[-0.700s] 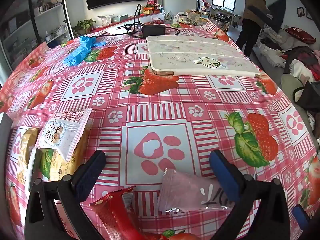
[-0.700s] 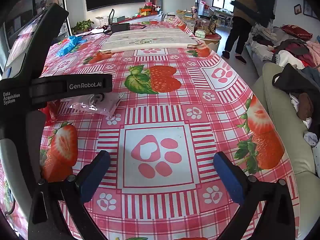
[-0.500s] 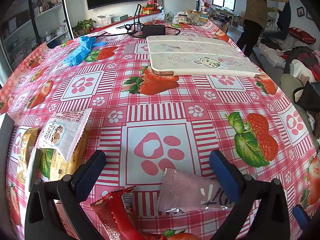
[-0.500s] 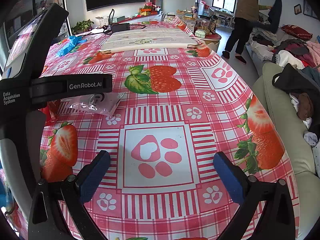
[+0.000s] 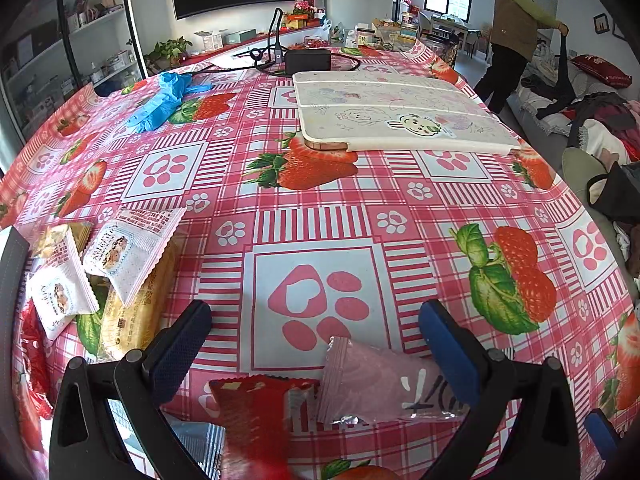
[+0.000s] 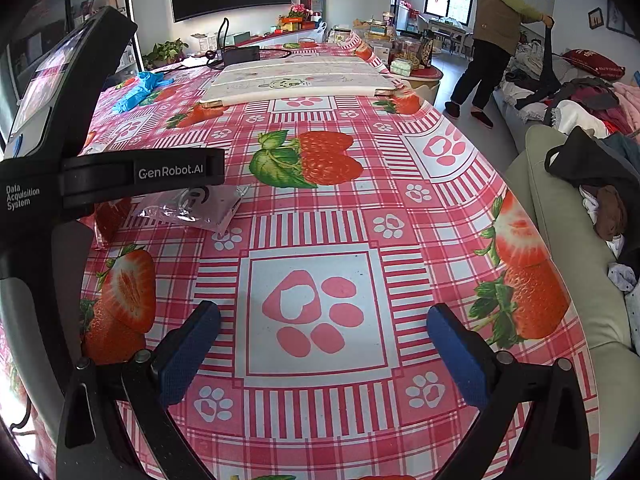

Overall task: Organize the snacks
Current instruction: 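Move both tools over the scattered snack packets on the tablecloth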

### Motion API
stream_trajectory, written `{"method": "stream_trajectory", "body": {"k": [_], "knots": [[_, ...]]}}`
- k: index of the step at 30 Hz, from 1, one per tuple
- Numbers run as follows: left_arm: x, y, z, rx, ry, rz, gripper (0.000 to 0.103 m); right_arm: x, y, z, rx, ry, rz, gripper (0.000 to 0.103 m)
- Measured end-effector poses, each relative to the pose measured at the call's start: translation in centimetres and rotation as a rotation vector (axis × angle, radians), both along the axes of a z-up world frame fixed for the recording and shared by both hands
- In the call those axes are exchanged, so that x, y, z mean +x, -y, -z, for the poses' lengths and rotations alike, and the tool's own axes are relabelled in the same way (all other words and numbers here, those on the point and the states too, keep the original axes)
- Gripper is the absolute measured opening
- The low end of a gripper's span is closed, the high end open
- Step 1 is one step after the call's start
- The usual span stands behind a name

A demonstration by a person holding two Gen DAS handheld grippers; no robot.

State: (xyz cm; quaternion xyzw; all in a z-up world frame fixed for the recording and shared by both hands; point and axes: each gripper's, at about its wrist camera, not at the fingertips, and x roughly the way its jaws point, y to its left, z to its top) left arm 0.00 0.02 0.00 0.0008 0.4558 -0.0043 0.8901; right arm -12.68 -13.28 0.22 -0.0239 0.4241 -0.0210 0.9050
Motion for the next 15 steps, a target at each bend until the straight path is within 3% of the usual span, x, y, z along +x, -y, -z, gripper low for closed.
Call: {"method": "stream_trajectory", "body": {"k": [10, 15], "knots": [[0.3, 0.1, -0.1, -0.003, -0.005, 0.024, 0.103, 0.0, 0.0, 0.0, 0.0, 0.0, 0.0, 0.103], [2.3, 1.1, -0.8, -0.009, -0.178, 0.226, 0.103, 0.0, 0.0, 0.0, 0.0, 0.0, 0.0, 0.103]]}}
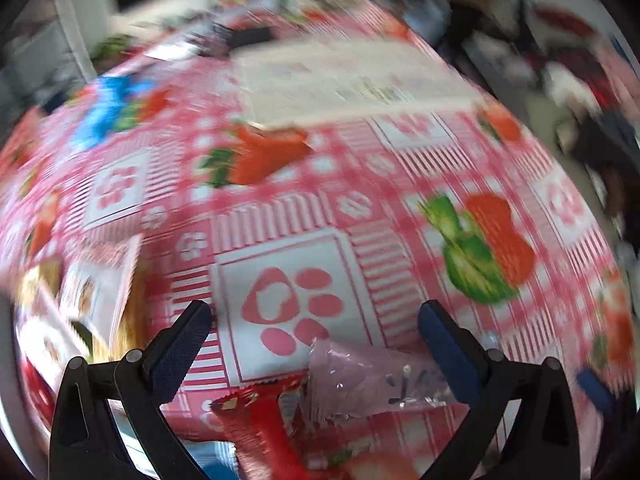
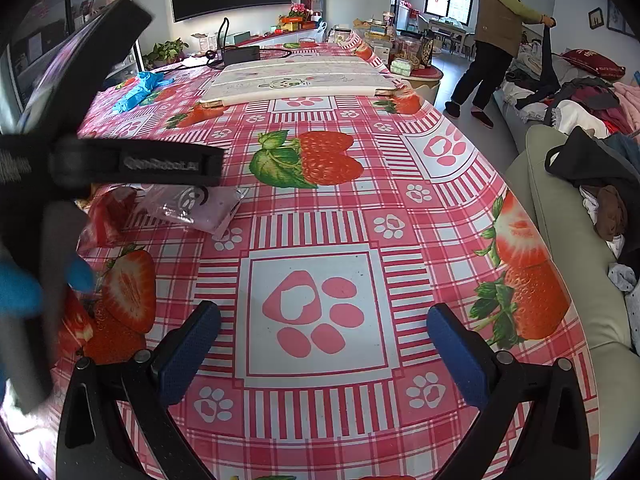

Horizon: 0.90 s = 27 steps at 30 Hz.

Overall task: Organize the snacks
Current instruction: 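Move both tools over the scattered snack packets on the tablecloth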

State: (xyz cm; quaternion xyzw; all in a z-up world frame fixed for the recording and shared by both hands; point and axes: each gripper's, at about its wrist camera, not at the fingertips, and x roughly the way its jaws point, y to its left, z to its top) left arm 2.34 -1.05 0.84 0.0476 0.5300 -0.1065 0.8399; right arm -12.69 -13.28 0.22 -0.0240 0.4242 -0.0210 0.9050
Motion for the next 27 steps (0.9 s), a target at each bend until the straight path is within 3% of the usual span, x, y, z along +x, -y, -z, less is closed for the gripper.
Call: {"method": "stream_trajectory", "body": {"k": [3, 6, 8, 16, 20, 27], "knots": [[-0.7, -2.1, -2.8, -0.097, 0.054, -0.04, 0.103, 0.0, 0.0, 0.0, 0.0, 0.0, 0.0, 0.103], [-2.9, -4.9, -5.3, -0.029, 0.157, -0.082, 0.103, 0.0, 0.0, 0.0, 0.0, 0.0, 0.0, 0.103], [-4.1, -7.6, -5.9, -0.032, 0.174, -0.124, 0.103, 0.0, 0.0, 0.0, 0.0, 0.0, 0.0, 0.103], [-7.4, -18.8, -1.9, -0.231, -0.014, -0.361, 0.103, 0.0, 0.0, 0.0, 0.0, 0.0, 0.0, 0.103], [-9.0, -20.5, -0.5, -0.172, -0.052, -0.412, 0.103, 0.1, 0.0, 0.0, 0.0, -0.001, 0.0, 0.103], [-8.7, -20.2, -0.1, -0.062, -0.022, -0.419, 0.103, 0.1, -0.1, 0.0, -0.002, -0.008, -0.001, 0.103]]}}
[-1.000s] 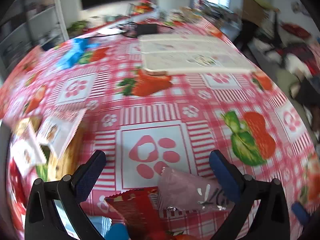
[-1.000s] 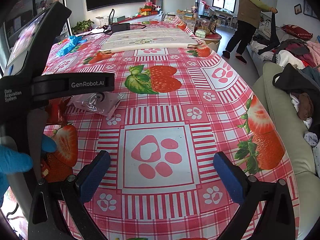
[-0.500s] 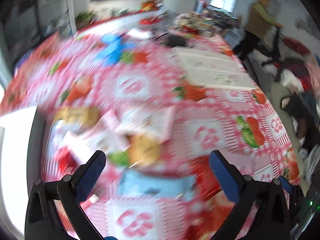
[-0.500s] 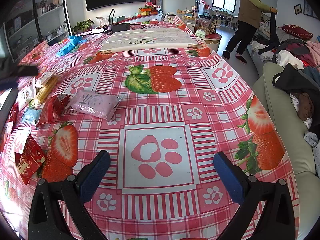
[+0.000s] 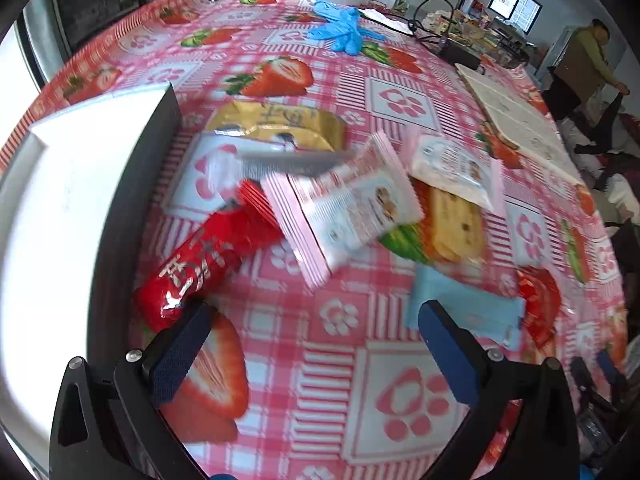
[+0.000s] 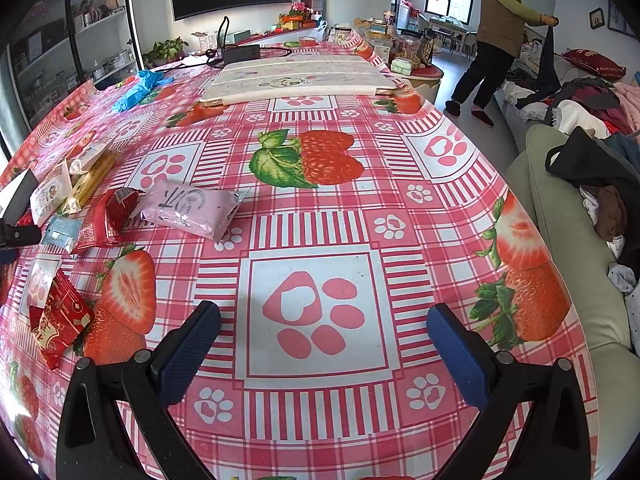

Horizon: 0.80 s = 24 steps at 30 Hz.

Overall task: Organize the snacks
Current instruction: 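Move both tools over the scattered snack packets on the tablecloth, then grasp the pink wrapper bar with the right gripper while the left tool approaches the red bar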

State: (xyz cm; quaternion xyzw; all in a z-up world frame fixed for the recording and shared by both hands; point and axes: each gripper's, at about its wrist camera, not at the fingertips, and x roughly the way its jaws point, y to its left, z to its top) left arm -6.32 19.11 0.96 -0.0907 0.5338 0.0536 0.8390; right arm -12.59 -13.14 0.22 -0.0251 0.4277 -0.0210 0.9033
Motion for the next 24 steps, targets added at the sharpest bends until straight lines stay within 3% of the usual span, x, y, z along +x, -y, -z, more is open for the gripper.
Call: {"method": "stream_trajectory", "body": {"k": [3, 6, 11, 15, 17, 20, 22, 24], "knots": [[0.6, 0.3, 0.6, 0.08, -0.021, 0.039, 0.103, 0.4, -0.3, -0.3, -0.014, -0.049, 0.008, 0.103], [0.2, 0.2, 0.7, 0.083, 0.015, 0.05, 0.103, 1.1, -2.0, -0.6, -0.061, -0.078, -0.057, 0.103], [-0.1, 0.2, 0.7, 0.093, 0.035, 0.057, 0.103, 2.5, -7.7, -1.1, -0.303, -0.033, -0.266, 0.103], [0.5, 0.1, 0.7, 0.087, 0.011, 0.096, 0.103, 4.6, -10.8, -1.1, -0.438, -0.009, -0.398, 0.103], [0.6, 0.1, 0.7, 0.083, 0.004, 0.108, 0.103, 6.0, -11.4, -1.2, -0.413, -0.034, -0.431, 0.103], [0.7, 0.0, 0.6, 0.078, -0.006, 0.125, 0.101, 8.2, -11.0, -1.2, -0.263, -0.13, -0.421, 0.103], [0.4, 0.0, 0.5, 0.087, -0.002, 0.126, 0.095, 8.7, -10.0, -1.1, -0.135, -0.185, -0.381, 0.094], [0.0, -0.3, 0.3, 0.089, 0.011, 0.121, 0.087, 8.3, -9.1, -1.1, -0.036, -0.205, -0.357, 0.074]]}}
